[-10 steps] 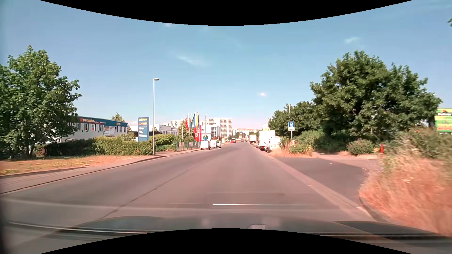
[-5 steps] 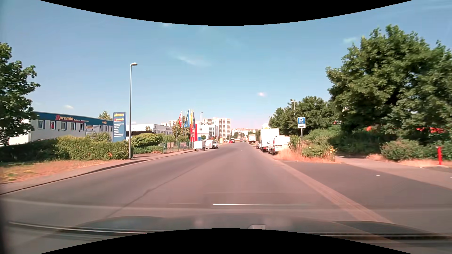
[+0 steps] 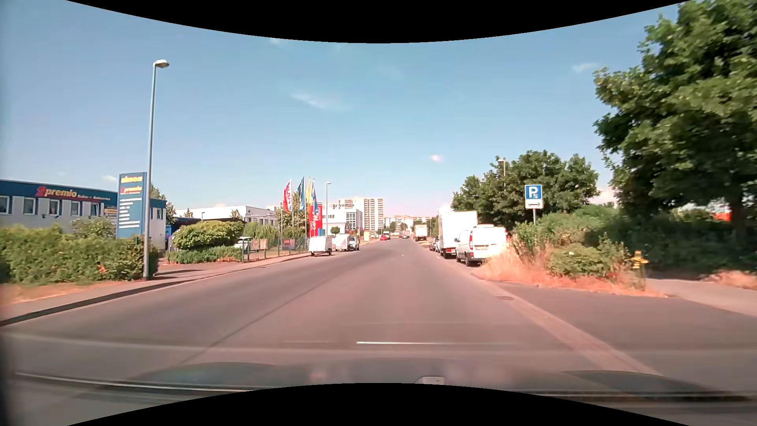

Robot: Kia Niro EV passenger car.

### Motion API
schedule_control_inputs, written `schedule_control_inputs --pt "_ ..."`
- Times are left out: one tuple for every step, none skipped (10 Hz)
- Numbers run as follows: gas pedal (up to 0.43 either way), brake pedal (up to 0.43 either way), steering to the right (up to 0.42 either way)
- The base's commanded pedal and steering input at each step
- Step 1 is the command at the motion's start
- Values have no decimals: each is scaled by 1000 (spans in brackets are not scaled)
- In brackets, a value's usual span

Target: Follow the waypoints while adhering to traffic rules and regulations

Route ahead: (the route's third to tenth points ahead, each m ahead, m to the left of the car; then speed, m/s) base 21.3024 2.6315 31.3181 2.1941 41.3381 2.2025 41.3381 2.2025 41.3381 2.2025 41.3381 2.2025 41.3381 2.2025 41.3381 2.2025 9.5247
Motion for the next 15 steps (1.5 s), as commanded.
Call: schedule_control_inputs --pt "177 0 4" --pt "157 0 3" --pt "150 0 3" --pt "150 0 3" --pt "130 0 3" --pt "110 0 0" --pt "87 0 -2" --pt "79 0 -3" --pt "67 0 -3" --pt "47 0 -3" --pt "39 0 -3" --pt "28 0 -3" --pt "20 0 -3" --pt "20 0 -3" --pt "20 0 -3"
